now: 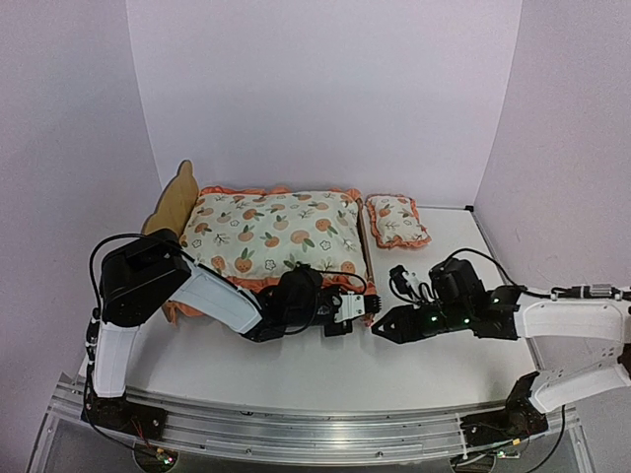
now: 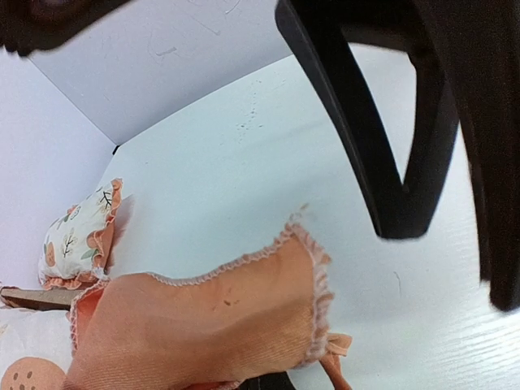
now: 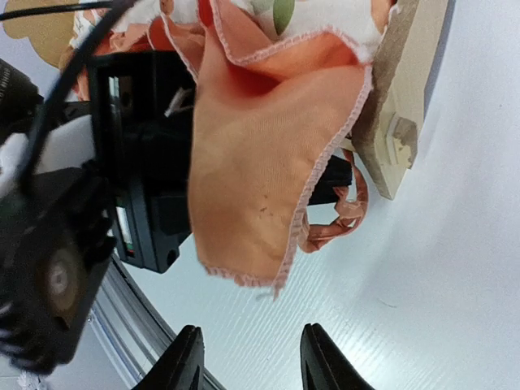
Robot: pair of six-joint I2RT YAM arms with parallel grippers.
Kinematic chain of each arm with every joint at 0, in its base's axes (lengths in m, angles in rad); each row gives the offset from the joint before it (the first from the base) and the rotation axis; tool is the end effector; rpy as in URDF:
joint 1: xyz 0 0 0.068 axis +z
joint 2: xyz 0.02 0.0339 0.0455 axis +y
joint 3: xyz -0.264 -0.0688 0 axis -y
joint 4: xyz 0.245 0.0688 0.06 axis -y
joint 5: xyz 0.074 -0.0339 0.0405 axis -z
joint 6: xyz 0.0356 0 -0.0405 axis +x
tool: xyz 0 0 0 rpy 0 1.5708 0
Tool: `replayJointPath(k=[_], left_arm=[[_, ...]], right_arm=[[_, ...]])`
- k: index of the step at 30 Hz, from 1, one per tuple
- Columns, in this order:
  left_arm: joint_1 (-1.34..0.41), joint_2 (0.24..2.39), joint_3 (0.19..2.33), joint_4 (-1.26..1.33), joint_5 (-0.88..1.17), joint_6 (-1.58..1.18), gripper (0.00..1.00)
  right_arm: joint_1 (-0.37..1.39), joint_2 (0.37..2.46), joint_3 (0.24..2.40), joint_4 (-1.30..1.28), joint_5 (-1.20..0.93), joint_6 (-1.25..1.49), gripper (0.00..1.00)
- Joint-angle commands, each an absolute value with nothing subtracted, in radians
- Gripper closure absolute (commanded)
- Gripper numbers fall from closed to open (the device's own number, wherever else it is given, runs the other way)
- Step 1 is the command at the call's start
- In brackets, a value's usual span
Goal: Set up the pet bed
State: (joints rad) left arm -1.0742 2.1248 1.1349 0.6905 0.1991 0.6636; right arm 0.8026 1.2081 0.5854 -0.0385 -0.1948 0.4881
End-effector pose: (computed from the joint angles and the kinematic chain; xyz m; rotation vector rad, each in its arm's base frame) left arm 0.2070 -0.3968 0.1340 1.5296 1.1114 -0.4680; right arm 0.1662 0.1819 0.1993 -0.4845 2.3301 0.8847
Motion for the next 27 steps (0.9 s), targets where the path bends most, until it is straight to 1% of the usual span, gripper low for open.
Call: replayJointPath(k=[1,2,6,8,11,15,20,22,27], left_arm=[[-1.066,2.184,1.149,0.600,0.193,0.649,1.00],[-1.066,2.185,1.152,0.597,0.192,0.648,1.00],[-1.066,2.188,1.160,0.582,0.184,0.649,1.00],[-1.066,2.187,1.159,0.581,0.172,0.650,1.00],[-1.066,2.187,1.157,0.583,0.158,0.652,1.00],[-1.066,2.187,1.157,0.586,0.167,0.650,1.00],[-1.066,2.184,1.158,0.586,0.163,0.650,1.00],[-1.066,2.182,1.157,0.583,0.161,0.649,1.00],[-1.066,2.180,1.157,0.579,0.157,0.652,1.00]], right_arm=[[0.741,1.132,0.601,-0.194,-0.228,0.430,0.58],[0.723,1.139,0.604,-0.199,-0.219,0.425,0.60],[0.647,1.202,0.618,-0.195,-0.110,0.417,0.73],[0.619,1.250,0.629,-0.141,-0.111,0.406,0.75],[0.612,1.312,0.647,-0.025,-0.176,0.381,0.75],[0.611,1.355,0.634,0.109,-0.267,0.350,0.70],[0.611,1.358,0.554,0.297,-0.273,0.285,0.70],[0.612,1.372,0.550,0.326,-0.274,0.265,0.71],[0.612,1.422,0.572,0.330,-0.362,0.244,0.72]])
